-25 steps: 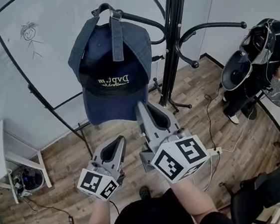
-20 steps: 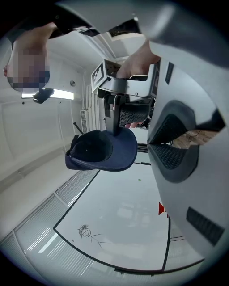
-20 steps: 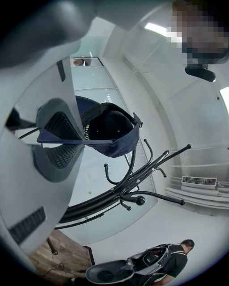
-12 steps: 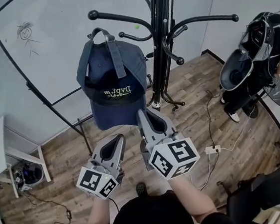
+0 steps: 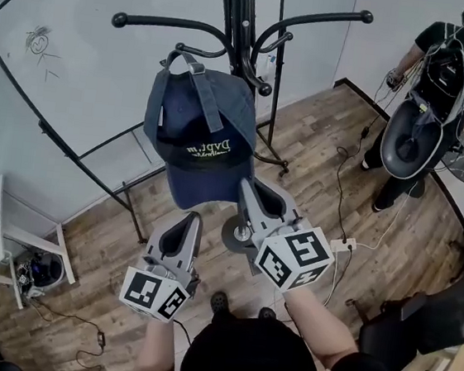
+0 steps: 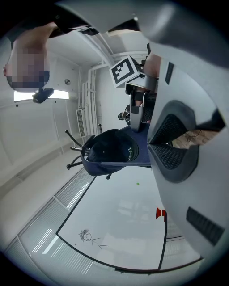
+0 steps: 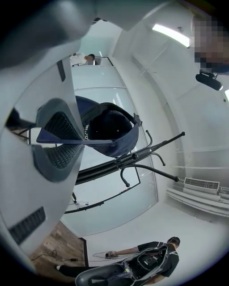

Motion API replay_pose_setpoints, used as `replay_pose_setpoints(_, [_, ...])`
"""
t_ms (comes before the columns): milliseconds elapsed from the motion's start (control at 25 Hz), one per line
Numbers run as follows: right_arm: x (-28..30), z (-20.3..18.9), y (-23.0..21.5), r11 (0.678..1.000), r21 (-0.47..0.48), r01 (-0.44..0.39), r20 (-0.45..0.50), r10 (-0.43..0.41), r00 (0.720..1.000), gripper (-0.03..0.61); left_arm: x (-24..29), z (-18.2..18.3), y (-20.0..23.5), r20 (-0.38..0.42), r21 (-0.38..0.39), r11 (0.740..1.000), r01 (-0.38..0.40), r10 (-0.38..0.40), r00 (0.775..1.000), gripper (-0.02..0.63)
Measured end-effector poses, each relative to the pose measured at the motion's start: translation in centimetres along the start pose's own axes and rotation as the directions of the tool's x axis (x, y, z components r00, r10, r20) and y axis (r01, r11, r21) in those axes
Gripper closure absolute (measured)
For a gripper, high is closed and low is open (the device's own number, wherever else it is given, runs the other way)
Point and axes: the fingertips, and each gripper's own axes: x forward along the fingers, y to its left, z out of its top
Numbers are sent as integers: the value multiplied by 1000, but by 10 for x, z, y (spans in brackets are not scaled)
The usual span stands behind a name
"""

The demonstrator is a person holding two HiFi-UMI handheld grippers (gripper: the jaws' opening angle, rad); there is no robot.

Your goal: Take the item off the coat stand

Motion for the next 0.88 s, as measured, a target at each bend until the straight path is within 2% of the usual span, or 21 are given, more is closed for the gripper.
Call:
replay_pose_setpoints(440, [-59, 8, -39, 999, -43, 3, 16, -2, 1000, 535, -5, 1, -33, -9, 17, 999, -47, 47, 999, 598])
replay_pose_setpoints(880, [-116, -6, -72, 999, -39, 1, 1, -1, 1000, 535, -13, -21, -64, -38, -1, 996, -90, 90, 995, 598])
